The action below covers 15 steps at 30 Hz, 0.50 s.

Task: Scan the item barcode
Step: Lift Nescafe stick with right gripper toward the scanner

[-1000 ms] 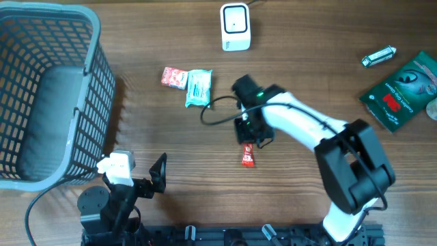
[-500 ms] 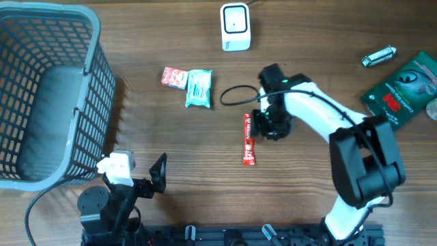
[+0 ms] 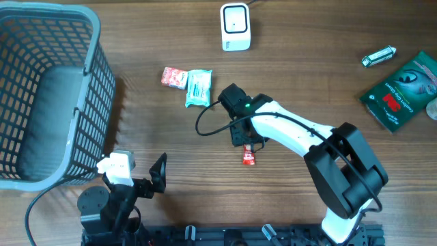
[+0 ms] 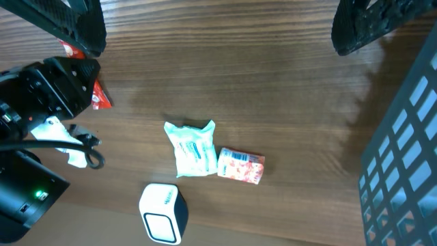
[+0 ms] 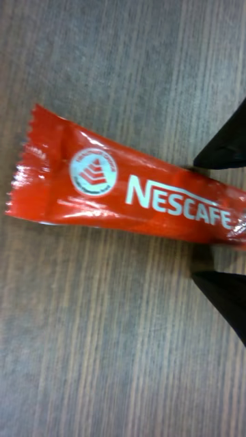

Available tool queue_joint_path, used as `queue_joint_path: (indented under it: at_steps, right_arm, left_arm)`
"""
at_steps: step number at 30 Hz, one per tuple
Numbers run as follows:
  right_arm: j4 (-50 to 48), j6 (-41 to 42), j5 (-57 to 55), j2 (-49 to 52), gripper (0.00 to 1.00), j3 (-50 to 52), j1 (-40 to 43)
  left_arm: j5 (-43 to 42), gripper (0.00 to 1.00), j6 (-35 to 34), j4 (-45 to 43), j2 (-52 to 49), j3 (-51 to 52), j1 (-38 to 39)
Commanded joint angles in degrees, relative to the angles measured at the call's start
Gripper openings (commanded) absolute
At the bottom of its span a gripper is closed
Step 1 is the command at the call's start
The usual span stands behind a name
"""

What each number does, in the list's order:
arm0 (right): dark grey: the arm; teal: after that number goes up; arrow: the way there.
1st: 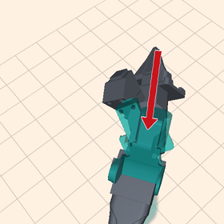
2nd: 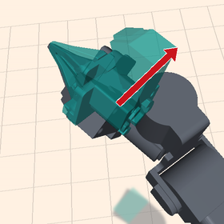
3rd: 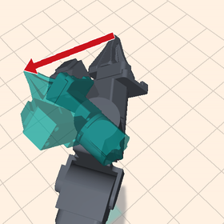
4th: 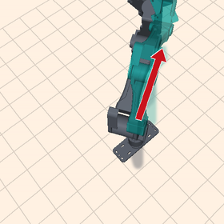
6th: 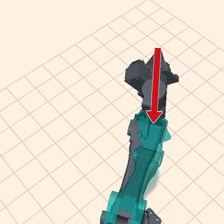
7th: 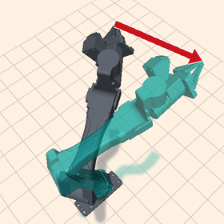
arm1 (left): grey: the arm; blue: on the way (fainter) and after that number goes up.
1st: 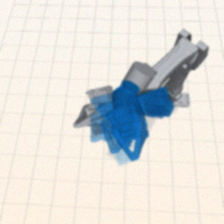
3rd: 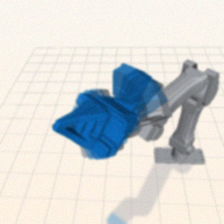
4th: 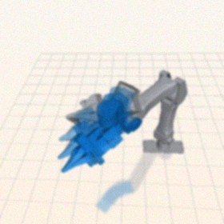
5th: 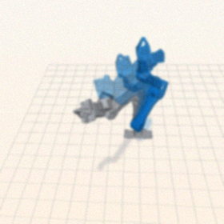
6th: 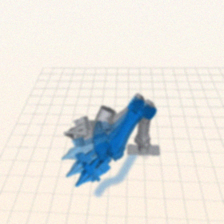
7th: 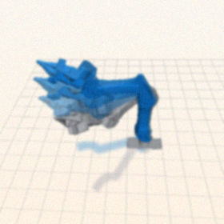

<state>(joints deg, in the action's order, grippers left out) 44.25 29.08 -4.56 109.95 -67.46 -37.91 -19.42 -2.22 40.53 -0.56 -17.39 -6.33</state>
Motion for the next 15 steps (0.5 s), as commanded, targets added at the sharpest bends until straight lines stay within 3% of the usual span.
queue_joint_path:
  at_steps: [1,3,4,5,7,11,15]
  right_arm:
    - [0.33,-0.94,-0.52,5.9,0.48,1.81,0.11]
    - [0.13,-2.4,1.57,8.7,0.45,2.64,0.11]
    - [0.09,-2.69,2.36,9.77,0.37,2.97,0.11]
    - [0.24,-3.67,3.45,10.88,0.19,3.1,0.13]
    - [1.51,-3.61,3.82,11.32,0.05,3.02,0.59]
    - [7.08,-5.16,9.29,9.09,0.05,-1.57,2.4]
    - [4.85,-19.58,41.07,3.54,0.05,-5.7,6.64]
  left_arm:
    - [-0.5,1.0,0.92,-0.15,0.17,0.24,-0.28]
    - [-0.5,1.0,0.92,-0.13,0.17,0.24,-0.28]
    - [-0.5,1.0,0.92,-0.15,0.17,0.24,-0.28]
    - [-0.5,1.0,0.92,-0.13,0.17,0.24,-0.28]
    - [-0.5,1.0,0.92,-0.13,0.17,0.24,-0.28]
    - [-0.5,1.0,0.92,-0.15,0.17,0.24,-0.28]
    - [-0.5,1.0,0.92,-0.15,0.17,0.24,-0.28]
